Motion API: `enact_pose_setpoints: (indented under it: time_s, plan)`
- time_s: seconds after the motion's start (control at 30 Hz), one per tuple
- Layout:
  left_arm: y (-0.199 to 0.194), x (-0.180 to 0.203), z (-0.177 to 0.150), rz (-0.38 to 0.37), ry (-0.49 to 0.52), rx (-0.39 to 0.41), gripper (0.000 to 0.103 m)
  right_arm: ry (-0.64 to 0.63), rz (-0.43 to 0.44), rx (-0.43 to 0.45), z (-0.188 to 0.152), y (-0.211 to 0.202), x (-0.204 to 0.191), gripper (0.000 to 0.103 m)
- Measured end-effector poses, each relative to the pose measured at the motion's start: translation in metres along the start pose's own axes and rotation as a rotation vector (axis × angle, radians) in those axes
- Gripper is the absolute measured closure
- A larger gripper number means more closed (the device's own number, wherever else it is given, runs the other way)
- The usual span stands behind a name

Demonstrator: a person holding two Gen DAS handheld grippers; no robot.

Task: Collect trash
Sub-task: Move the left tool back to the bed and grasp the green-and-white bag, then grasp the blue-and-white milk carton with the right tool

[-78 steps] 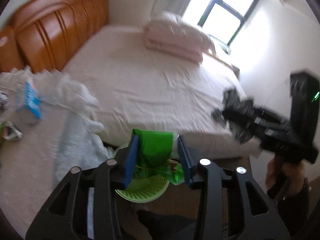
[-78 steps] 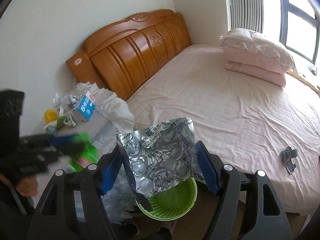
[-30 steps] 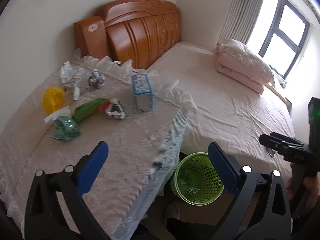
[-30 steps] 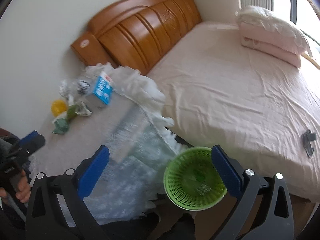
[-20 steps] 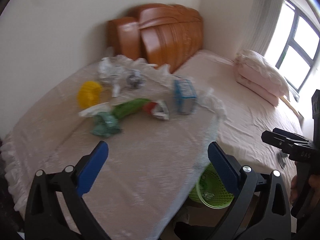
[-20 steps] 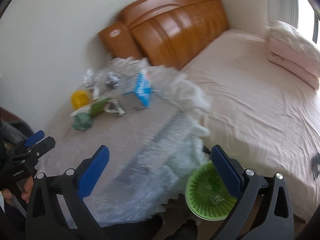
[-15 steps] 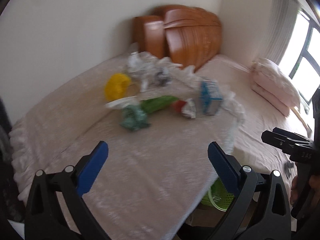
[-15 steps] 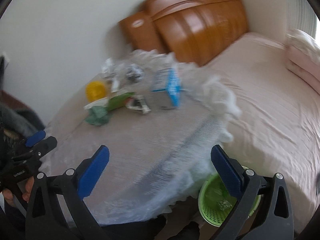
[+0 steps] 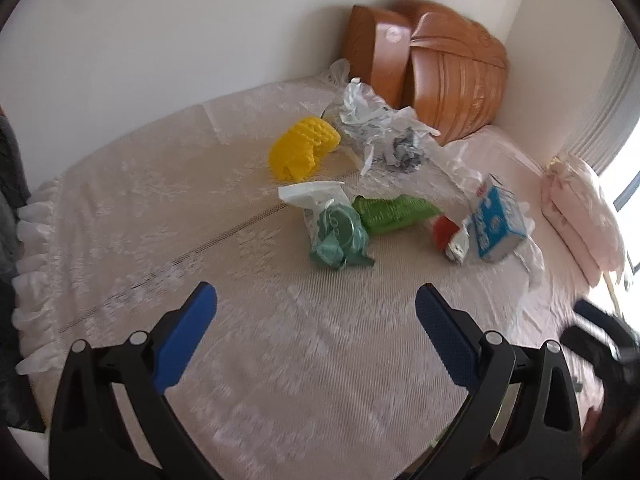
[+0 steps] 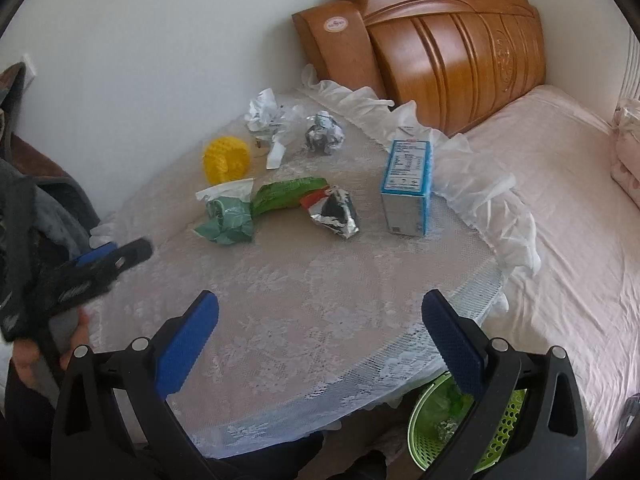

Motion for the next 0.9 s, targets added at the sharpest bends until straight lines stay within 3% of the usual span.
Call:
enact_pose_setpoints:
  time_s: [0.13, 0.23, 0.43, 0.57, 0.8, 0.9]
  plan:
    - [0.039, 0.009, 0.033, -0.027, -0.072, -0.031, 0.008, 0.040, -0.011, -0.003, 0.000, 0.000, 0.016, 0.002]
    - [0.067, 0.013, 0.048, 0.023, -0.080, -0.034, 0.009, 0.070, -0.020, -0.005, 0.000, 0.000, 0.029, 0.002]
    - [0.110, 0.009, 0.055, 0.086, -0.076, -0.103, 0.038, 0.119, -0.022, -0.019, 0.003, 0.005, 0.051, 0.002]
    - [0.117, 0.008, 0.059, 0.061, -0.102, -0.118, 0.056, 0.116, -0.021, -0.028, 0.011, 0.011, 0.054, 0.002]
    - [0.111, 0.000, 0.055, 0.035, -0.146, -0.109, 0.060, 0.104, -0.029, -0.005, 0.046, 0.022, 0.051, 0.002]
    - [0.098, -0.005, 0.054, 0.036, -0.141, -0.087, 0.060, 0.121, -0.073, 0.010, 0.075, 0.036, 0.059, 0.002]
Point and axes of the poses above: each gripper's, at about its wrist camera, not at the fingertips, and y roughly the way its jaws point, x to its right, z to its top, the point moved 8 cm from there along y, roughly the way its jaws point, and after that the axes turned 11 degrees about -x, right-handed, at the moved point
